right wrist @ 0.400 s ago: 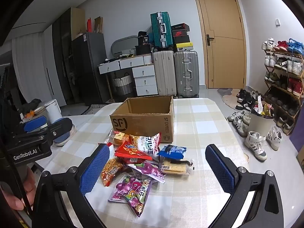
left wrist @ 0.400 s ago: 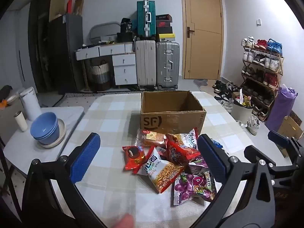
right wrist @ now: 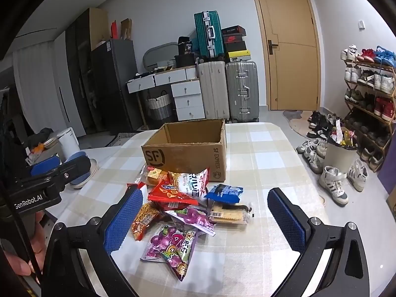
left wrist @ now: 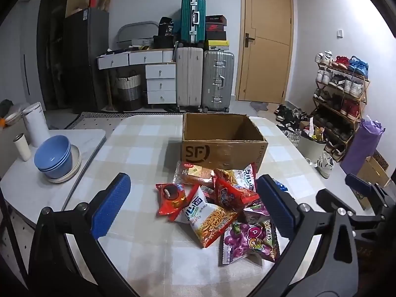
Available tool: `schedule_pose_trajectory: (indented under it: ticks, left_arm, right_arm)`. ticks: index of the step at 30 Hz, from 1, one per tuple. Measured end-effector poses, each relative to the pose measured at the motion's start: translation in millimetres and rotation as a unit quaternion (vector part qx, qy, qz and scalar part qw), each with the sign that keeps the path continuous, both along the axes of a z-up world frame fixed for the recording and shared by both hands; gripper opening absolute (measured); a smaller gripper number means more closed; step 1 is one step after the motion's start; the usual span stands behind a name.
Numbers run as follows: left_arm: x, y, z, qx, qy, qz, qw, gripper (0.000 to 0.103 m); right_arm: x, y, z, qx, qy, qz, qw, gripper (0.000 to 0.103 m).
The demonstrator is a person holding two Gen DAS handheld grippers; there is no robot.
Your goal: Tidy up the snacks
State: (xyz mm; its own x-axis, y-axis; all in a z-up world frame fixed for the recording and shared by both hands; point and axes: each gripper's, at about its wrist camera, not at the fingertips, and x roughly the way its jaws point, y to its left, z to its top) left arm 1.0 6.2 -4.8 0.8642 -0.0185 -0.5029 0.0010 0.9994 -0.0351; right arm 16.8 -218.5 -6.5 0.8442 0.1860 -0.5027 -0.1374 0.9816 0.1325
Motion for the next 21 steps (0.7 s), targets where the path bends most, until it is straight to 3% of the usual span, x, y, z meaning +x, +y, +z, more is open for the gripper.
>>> schedule_pose_trajectory:
  ticks: [21]
  left_arm:
    - [1,6,0,-0.007,0.000,-0.012,0.9999,0.102]
  right_arm:
    - [-2,0,7,0.003,0.008,0.013,1.000,0.103]
